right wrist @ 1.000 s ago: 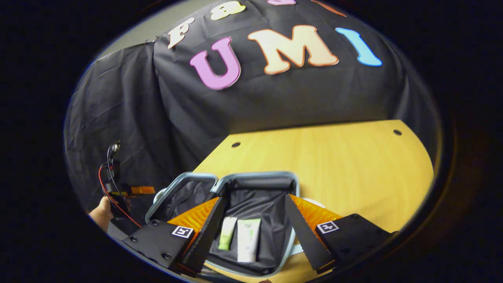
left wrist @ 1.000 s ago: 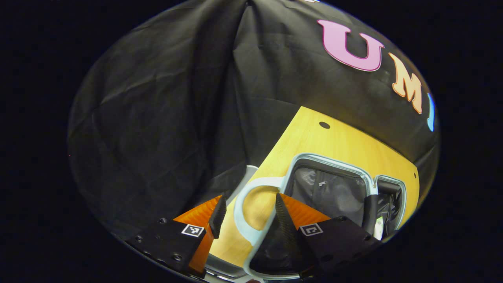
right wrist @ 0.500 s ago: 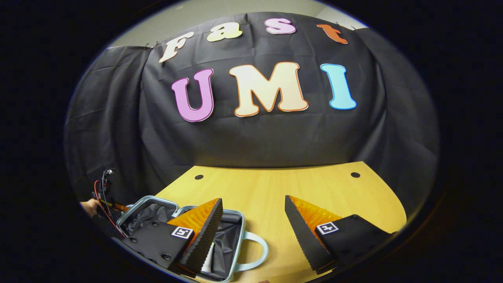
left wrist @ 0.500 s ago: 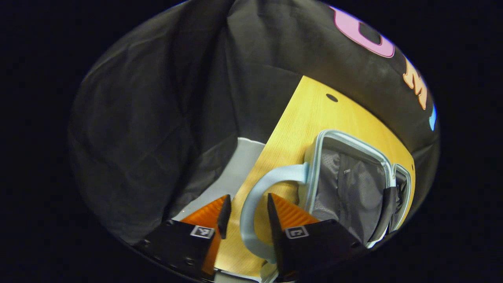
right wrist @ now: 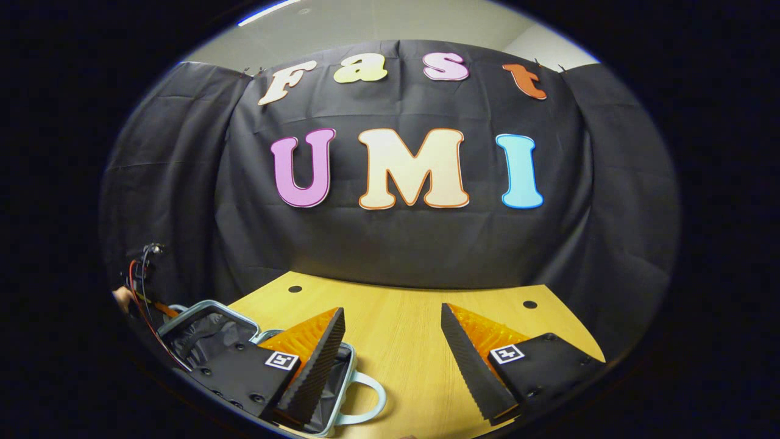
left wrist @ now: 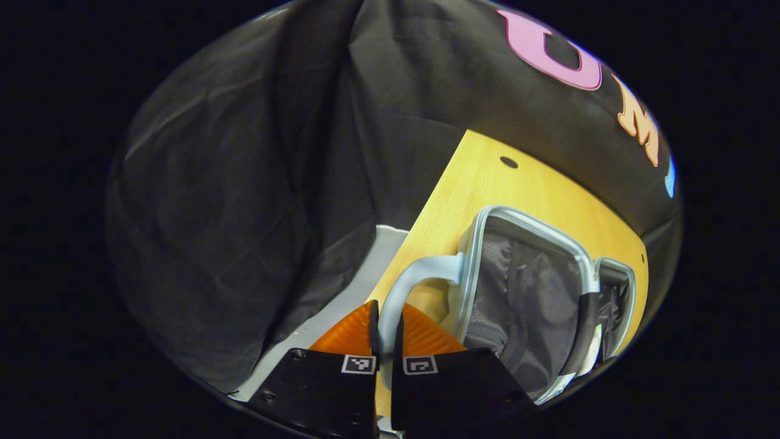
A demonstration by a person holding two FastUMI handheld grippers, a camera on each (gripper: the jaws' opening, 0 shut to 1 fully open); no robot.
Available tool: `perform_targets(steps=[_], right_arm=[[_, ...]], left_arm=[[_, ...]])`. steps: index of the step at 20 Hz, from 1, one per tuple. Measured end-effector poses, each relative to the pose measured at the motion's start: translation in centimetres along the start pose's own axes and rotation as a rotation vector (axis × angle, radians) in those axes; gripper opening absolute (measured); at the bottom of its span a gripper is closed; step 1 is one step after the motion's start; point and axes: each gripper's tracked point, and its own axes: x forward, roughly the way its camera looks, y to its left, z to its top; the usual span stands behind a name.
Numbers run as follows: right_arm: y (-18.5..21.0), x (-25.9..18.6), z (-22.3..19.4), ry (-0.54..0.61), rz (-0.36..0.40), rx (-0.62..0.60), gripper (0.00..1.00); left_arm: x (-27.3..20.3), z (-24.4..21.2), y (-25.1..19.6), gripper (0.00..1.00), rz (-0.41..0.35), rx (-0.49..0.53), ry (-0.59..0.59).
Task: First open the suitcase, pack the skin care products into it, and then close the suitcase.
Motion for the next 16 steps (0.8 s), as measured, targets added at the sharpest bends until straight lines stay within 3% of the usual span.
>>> perform_targets(steps=[2,3,4,9,16], right_arm=[[-0.2,-0.5,0.6,-0.044,0.03,-0.02,0.98],[-0.5,-0.8,0.8,-0.063,0.046,-0.037,0.93],[-0.6,-1.0,0.8,-0.07,0.068,-0.054,0.98],[-1.5,-2.0,1.2,-0.091,0.135,-0.042,1.0],[-4.4,-3.6,1.4,-0.095,0.172,-0.013,0.99]], left_arm=[[-3.3,2.0,-1.1,0.02,-0.017,-0.018,-0.059],[-4.9,2.9,-2.0,0.03,-0.02,-0.023,-0.09],[-6.4,3.9,-2.9,0.01,-0.028,-0.021,-0.125],[-12.6,6.2,-9.3,0.01,-0.039,0.071,-0.229],[-18.5,8.0,-19.1,0.01,-0.125,0.167,-0.32]])
